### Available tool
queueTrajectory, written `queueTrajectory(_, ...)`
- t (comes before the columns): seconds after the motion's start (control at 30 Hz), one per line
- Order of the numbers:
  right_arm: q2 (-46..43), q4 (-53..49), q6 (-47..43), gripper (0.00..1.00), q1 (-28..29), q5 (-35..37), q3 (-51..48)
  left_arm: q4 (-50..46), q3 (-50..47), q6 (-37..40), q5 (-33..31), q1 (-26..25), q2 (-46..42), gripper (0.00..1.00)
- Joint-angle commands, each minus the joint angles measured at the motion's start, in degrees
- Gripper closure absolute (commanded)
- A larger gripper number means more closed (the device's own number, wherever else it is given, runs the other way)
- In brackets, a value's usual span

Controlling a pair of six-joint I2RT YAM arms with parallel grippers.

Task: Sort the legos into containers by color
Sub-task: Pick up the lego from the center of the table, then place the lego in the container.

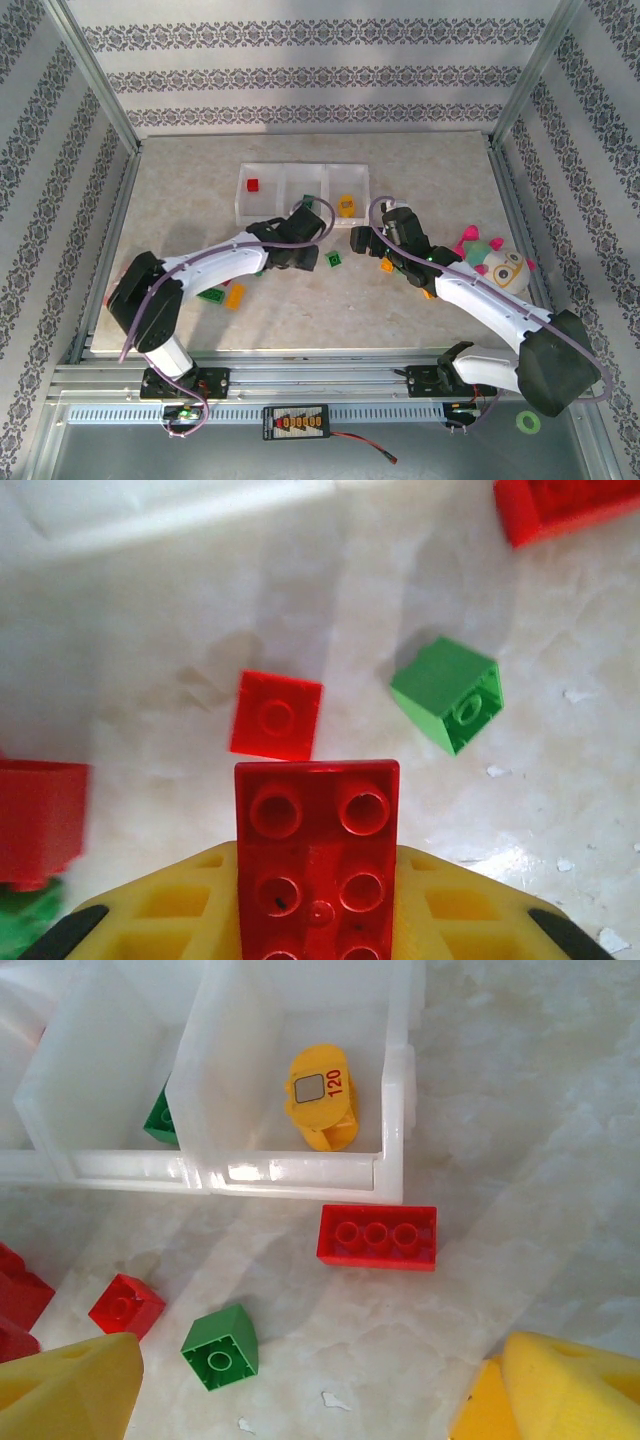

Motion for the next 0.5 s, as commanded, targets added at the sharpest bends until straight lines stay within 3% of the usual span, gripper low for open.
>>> queueTrajectory(0.0, -0.5, 1.3, 1.0, 0.08, -0.8, -1.1, 0.1, -4.7, 3.0, 5.2, -4.5, 4.8, -2.4, 0.70)
queueTrajectory(0.2, 0.6, 2.0, 0.9, 0.07, -0.8, -1.0, 0.6, -1.4, 6.1, 10.7, -5.9, 13.5, -0.6, 0.69)
queueTrajectory(0.47, 1.0, 2.0, 0.6, 0.07, -0.7, -1.2, 1.4, 0.3, 17.7, 14.0, -4.8, 20.5, 11.1, 0.69)
